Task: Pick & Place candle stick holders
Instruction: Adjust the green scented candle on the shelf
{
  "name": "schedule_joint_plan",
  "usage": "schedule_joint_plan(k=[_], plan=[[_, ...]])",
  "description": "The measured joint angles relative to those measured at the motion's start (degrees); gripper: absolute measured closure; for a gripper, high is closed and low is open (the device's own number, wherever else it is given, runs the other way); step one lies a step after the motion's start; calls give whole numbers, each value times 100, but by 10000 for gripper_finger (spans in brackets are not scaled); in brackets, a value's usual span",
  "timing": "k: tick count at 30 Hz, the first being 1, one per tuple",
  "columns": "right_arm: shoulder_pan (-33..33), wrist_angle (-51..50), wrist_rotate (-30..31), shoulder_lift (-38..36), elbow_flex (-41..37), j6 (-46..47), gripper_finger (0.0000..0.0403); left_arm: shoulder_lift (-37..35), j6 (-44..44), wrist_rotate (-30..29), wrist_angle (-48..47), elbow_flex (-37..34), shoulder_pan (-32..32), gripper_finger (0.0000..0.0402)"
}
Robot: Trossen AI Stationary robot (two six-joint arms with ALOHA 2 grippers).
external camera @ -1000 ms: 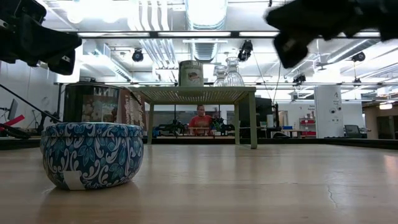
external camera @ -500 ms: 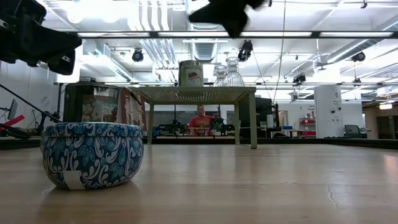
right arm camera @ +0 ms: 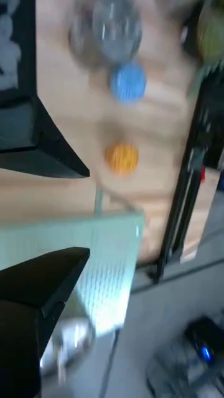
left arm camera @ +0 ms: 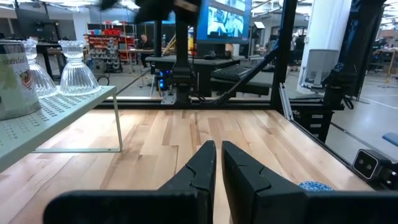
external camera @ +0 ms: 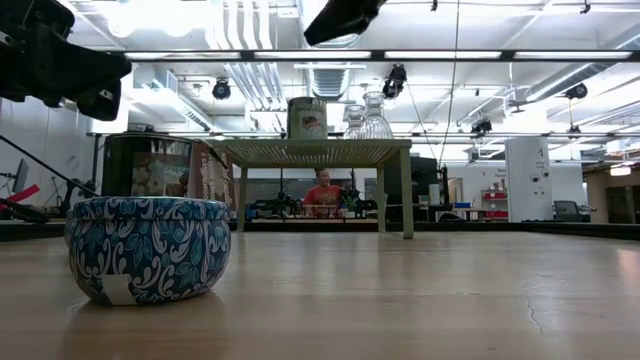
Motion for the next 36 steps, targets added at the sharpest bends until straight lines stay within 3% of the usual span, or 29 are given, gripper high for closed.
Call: schedule_joint_plan(k=[7,17,36], plan=[[-714,47,-20,1,153,-710,240,0,0,0,0,0,1,371],[-1190,442,-489,381,284,-887,267,0,0,0,0,-2,0,371],[-1384,-1575,-296,1741,2296,-1153,301,2,0,0,-2,0,0,371]])
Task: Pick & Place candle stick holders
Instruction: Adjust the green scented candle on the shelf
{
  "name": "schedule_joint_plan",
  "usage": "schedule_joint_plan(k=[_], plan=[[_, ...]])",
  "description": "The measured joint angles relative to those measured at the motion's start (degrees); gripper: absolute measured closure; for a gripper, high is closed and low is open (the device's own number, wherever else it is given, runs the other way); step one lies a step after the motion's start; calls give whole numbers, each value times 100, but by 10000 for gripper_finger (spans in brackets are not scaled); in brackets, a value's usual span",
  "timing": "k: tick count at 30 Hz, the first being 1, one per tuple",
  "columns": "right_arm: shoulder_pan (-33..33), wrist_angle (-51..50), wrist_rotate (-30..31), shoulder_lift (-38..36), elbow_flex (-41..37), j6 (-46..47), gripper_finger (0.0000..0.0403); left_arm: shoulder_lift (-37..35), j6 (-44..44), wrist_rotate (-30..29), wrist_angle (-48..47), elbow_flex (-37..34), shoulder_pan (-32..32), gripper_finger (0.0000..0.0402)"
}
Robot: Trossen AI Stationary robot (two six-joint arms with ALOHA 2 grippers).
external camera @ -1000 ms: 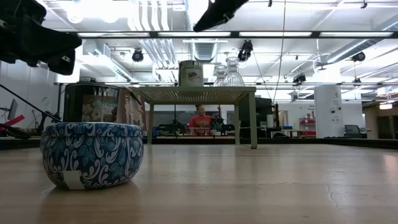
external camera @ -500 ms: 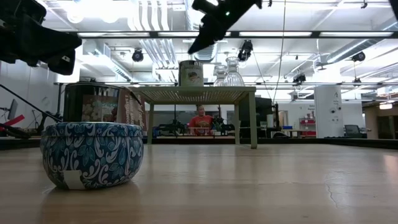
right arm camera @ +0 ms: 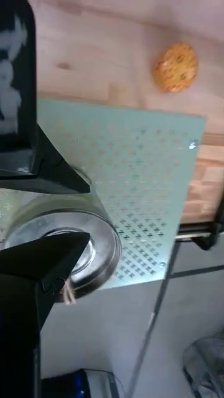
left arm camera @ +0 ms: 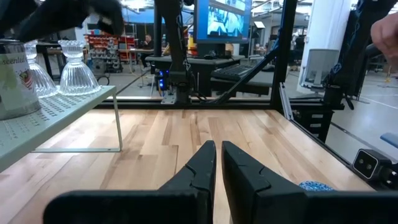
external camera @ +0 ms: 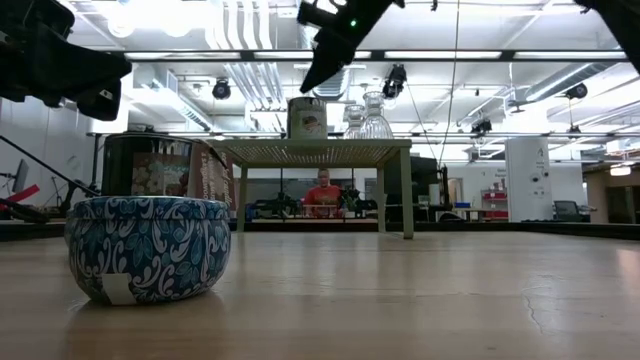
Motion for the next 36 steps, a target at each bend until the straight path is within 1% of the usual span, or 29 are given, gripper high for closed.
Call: schedule_joint_plan(k=[3,8,12,26,36], plan=[[-12,-215,31,242,257,-5,308,0,1,0,2,-1,1,371],[1,-578,459,505,641,-131,317,0,0,-2,2,0,2,371],[-7,-851,512,580,812,-169,327,0,0,0,2,0,1,371],[-81,-888,583,543,832,-153,378,0,1,0,2,0,1,371],[-231,-885,598,541,828,-80,385,0,0,0,4,0,2,371]])
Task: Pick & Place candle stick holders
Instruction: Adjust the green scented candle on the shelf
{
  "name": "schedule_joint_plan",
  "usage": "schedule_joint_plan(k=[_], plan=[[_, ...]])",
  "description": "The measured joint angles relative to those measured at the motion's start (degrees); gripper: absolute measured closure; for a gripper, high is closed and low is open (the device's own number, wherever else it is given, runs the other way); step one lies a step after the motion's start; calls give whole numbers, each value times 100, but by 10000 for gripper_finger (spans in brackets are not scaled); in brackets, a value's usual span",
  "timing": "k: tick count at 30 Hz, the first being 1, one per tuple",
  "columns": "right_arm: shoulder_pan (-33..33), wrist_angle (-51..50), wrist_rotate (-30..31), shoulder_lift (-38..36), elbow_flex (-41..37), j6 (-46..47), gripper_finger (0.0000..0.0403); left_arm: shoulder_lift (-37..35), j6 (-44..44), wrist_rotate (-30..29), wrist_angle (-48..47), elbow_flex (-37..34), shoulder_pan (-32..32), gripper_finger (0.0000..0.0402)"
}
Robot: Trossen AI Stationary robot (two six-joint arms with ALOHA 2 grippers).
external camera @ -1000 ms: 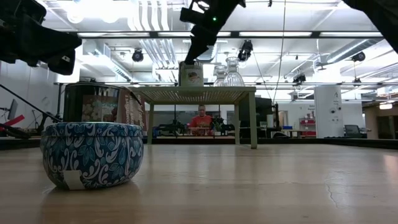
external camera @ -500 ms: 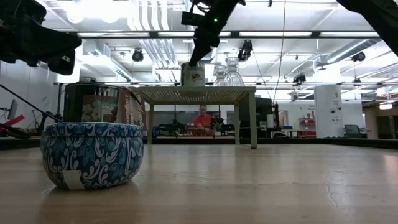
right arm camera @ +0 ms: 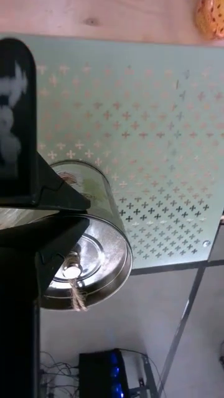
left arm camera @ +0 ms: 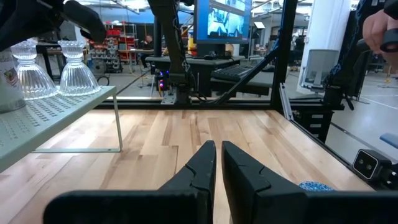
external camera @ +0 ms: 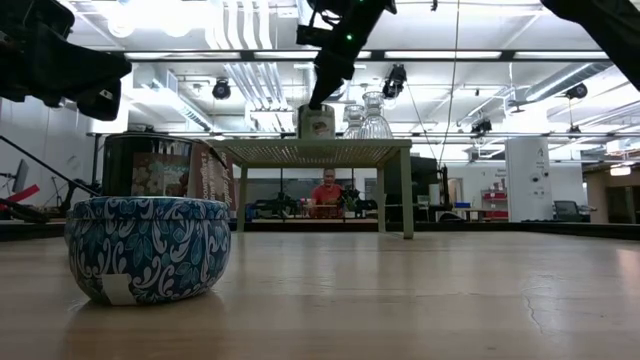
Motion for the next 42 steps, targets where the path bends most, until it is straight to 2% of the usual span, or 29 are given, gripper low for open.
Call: schedule_joint_plan(k=[16,22,42], plan=[[-2,-187,8,-22,0,35,385,0,0,0,0,-1,0,371],[3,-303,317,-26,-2,38,385,0,1,0,0,0,-2,371],[-247,-15,282,-28,96,-48,386,-2,0,0,0,0,0,371]])
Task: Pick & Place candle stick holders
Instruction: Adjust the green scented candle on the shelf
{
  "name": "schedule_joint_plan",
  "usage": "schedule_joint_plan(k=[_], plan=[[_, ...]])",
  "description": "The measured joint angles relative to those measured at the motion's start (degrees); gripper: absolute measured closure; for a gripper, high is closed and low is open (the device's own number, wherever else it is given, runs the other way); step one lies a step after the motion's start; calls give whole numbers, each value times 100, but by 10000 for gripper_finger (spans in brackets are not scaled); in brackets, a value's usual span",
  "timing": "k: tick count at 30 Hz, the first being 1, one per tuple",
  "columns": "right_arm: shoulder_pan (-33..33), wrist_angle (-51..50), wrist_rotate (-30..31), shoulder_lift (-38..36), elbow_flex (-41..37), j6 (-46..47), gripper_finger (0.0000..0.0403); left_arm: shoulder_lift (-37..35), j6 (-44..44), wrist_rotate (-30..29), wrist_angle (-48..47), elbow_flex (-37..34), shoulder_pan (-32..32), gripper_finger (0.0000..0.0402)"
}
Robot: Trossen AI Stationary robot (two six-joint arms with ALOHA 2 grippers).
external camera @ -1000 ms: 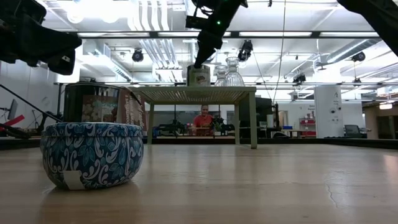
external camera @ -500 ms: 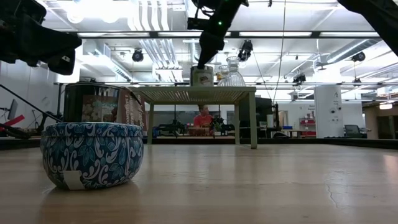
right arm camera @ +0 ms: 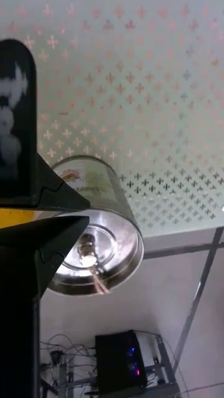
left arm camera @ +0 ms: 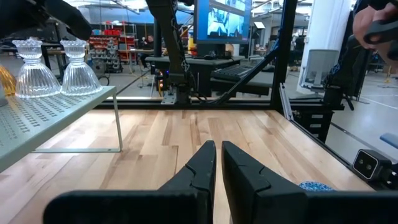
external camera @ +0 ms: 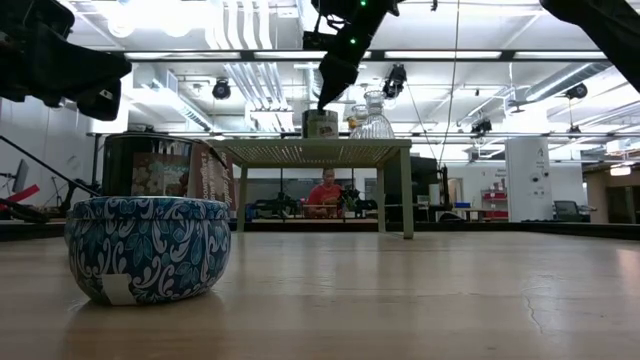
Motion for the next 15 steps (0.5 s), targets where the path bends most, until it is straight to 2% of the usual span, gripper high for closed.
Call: schedule_joint_plan(k=[15], plan=[[-151,21,21,-2,9,68,385,2,1,0,0,-1,-1,371]])
